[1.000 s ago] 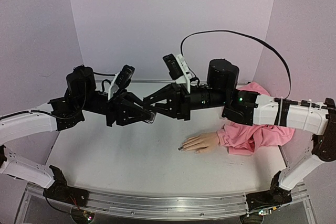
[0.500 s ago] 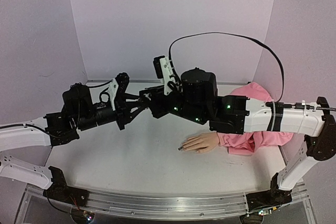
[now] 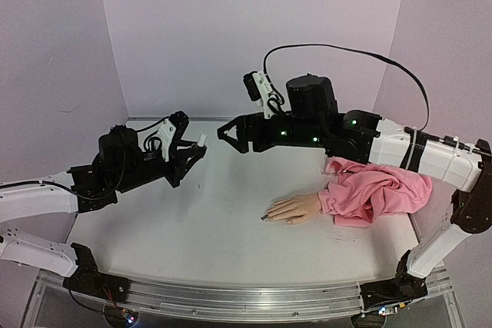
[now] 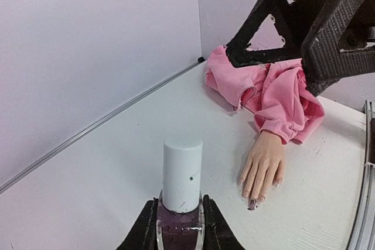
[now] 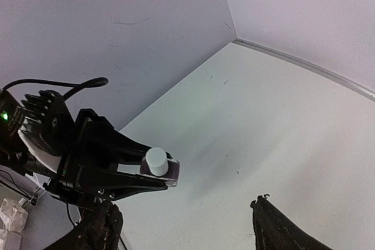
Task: Paint the nails
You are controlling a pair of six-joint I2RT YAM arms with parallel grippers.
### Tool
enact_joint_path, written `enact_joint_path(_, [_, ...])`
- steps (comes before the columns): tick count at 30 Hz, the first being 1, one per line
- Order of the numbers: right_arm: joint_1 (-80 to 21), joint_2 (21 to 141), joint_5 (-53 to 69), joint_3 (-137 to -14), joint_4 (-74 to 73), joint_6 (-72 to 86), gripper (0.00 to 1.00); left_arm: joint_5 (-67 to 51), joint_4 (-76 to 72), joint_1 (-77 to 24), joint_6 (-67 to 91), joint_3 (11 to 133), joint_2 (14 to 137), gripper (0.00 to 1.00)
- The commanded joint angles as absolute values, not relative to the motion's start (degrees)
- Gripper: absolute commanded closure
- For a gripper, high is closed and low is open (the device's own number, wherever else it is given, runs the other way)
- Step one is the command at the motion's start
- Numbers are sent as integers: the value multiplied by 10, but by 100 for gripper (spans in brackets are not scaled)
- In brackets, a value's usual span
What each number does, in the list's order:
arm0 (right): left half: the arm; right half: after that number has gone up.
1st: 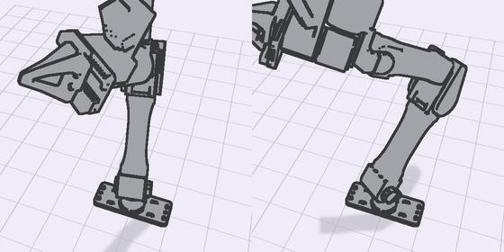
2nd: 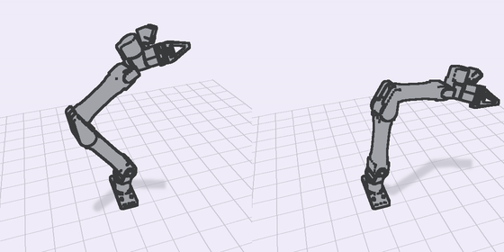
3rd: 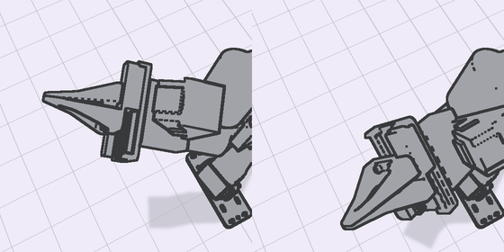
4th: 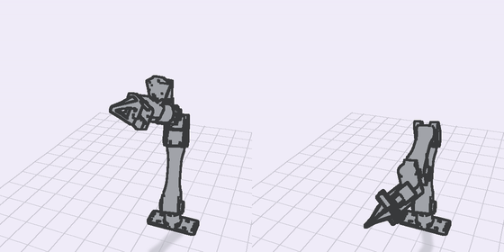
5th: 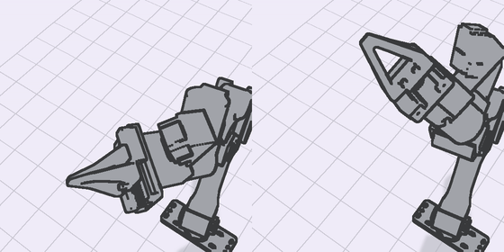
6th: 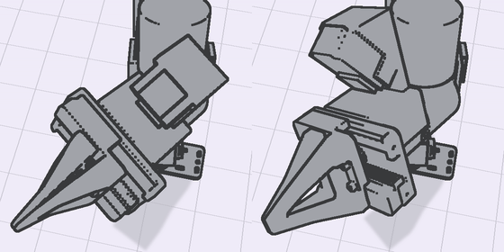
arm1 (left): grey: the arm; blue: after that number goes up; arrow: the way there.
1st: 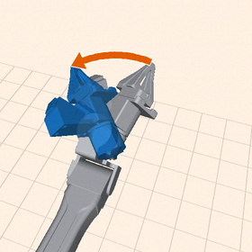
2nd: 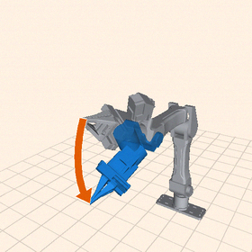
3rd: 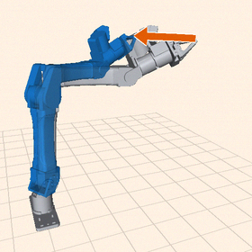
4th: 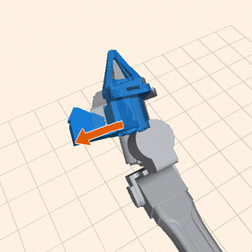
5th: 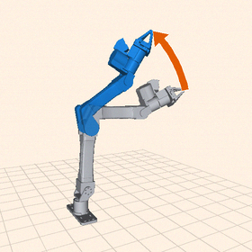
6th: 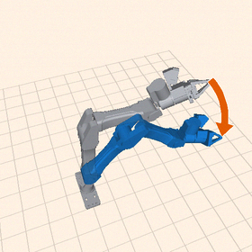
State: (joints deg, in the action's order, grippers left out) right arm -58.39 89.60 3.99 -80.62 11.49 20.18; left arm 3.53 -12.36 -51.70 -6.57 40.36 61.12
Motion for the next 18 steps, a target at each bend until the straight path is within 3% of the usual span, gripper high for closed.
enact_joint_path(1, [-578, 897, 123, -843, 89, 216, 22, -13, -148, -519, -86, 408, 611, 100])
enact_joint_path(9, [-577, 951, 166, -883, 87, 216, 27, -65, -145, -519, -92, 411, 622, 100])
enact_joint_path(14, [-577, 972, 156, -901, 87, 220, 46, -86, -143, -520, -98, 410, 619, 100])
enact_joint_path(18, [-577, 984, 174, -907, 87, 224, 51, -86, -142, -519, -102, 406, 614, 100])
